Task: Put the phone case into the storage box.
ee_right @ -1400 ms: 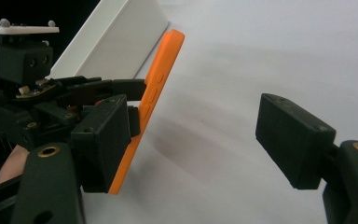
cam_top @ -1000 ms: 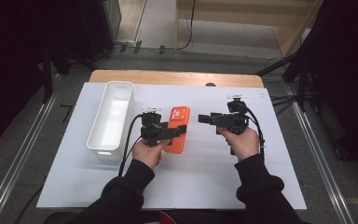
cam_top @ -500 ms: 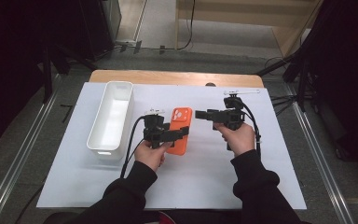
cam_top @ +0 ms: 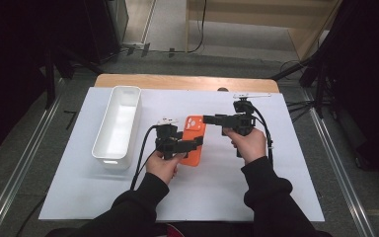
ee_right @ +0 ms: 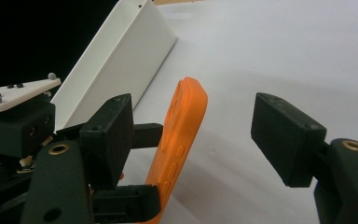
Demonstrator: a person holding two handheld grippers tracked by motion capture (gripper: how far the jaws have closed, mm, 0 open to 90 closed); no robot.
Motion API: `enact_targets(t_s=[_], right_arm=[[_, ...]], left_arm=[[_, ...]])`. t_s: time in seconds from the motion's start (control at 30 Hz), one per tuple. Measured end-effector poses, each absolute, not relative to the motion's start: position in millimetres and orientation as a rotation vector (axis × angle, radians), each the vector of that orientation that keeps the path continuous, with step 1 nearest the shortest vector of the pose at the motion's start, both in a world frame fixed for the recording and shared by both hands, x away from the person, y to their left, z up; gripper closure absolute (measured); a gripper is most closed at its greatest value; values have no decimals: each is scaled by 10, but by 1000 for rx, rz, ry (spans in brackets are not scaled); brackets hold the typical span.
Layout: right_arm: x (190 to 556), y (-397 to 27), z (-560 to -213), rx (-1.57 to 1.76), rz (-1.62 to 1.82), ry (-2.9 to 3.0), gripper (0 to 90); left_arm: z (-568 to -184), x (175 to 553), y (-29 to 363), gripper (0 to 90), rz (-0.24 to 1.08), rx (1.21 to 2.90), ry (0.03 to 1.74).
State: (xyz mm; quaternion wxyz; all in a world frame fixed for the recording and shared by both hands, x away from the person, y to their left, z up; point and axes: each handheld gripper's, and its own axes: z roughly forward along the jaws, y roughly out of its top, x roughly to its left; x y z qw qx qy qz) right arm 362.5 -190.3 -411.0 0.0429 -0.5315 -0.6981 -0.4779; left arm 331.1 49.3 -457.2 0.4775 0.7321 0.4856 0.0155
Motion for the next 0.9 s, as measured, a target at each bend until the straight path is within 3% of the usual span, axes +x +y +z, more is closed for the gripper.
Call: enact_targets(t_s=[0.37,0.9], right_arm=[[3659,-1791,-4143,-1604,-1437,-2158,324],[3690,-1751,-4166,-1615,-1379,-2128,442]], left_arm=[[-4588,3257,449,147,60,1804,1160],[-4555,3190,422,147,103,1806,1137]])
